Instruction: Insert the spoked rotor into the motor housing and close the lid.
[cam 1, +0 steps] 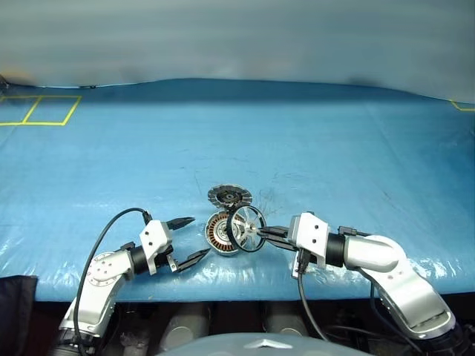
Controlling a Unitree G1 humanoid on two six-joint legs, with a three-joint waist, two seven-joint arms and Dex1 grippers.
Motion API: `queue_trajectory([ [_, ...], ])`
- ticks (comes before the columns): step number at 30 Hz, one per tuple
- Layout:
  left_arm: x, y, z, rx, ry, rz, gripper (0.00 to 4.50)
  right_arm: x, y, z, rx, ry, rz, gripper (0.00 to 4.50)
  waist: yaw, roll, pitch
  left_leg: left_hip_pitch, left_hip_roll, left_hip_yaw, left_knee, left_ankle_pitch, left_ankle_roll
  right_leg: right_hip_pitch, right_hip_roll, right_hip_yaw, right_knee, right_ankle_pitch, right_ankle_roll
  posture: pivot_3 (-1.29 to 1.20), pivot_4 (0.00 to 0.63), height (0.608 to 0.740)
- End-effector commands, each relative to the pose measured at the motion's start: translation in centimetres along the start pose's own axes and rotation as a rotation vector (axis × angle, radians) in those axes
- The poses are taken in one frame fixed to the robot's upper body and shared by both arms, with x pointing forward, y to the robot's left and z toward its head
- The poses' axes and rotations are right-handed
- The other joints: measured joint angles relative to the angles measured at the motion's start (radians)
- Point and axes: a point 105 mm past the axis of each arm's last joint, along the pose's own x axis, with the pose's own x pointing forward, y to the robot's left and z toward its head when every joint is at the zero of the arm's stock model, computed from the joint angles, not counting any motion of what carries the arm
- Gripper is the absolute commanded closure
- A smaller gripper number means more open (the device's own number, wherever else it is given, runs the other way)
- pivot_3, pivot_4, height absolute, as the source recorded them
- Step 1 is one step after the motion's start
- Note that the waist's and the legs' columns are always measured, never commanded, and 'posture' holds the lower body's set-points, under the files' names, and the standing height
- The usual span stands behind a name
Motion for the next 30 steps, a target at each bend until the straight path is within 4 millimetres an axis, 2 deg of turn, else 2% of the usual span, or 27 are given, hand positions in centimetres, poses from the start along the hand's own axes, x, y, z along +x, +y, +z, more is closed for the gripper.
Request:
queue_trajectory([
  [1,0.1,0.0,0.7,0.018,-0.021,0.002,0.0,0.4,-0.3,0.8,-0.026,-0.044,0.017,4.48,0.0,0.0,0.0,0.0,0.0,0.0,0.0,0.0,0.0,0.0,0.0,0.0,0.0,0.0,0.0,0.0,0.15,0.74],
  [6,0.0,-0.2,0.7,0.018,-0.021,0.004,0.0,1.0,-0.7,0.8,-0.007,-0.044,0.009,4.48,0.0,0.0,0.0,0.0,0.0,0.0,0.0,0.0,0.0,0.0,0.0,0.0,0.0,0.0,0.0,0.0,0.15,0.74],
  [15,0.0,-0.3,0.9,0.02,-0.02,0.003,0.0,2.0,-0.2,1.3,0.013,-0.07,0.054,4.48,0.001,0.0,0.0,0.0,0.0,0.0,0.0,0.0,0.0,0.0,0.0,0.0,0.0,0.0,0.0,0.0,0.15,0.74],
  [23,-0.2,-0.2,0.8,0.021,-0.009,0.006,0.0,3.2,-0.3,0.0,0.013,-0.035,0.065,4.48,-0.001,0.0,0.0,0.0,0.0,0.0,0.0,0.0,0.0,0.0,0.0,0.0,0.0,0.0,0.0,0.0,0.15,0.74],
  [30,-0.6,0.3,-0.1,0.015,0.001,0.013,0.0,3.9,-0.5,-0.1,0.005,-0.026,0.068,4.48,-0.001,0.0,0.0,0.0,0.0,0.0,-0.001,0.0,0.0,0.0,0.0,0.0,0.0,0.0,0.0,0.0,0.15,0.74],
])
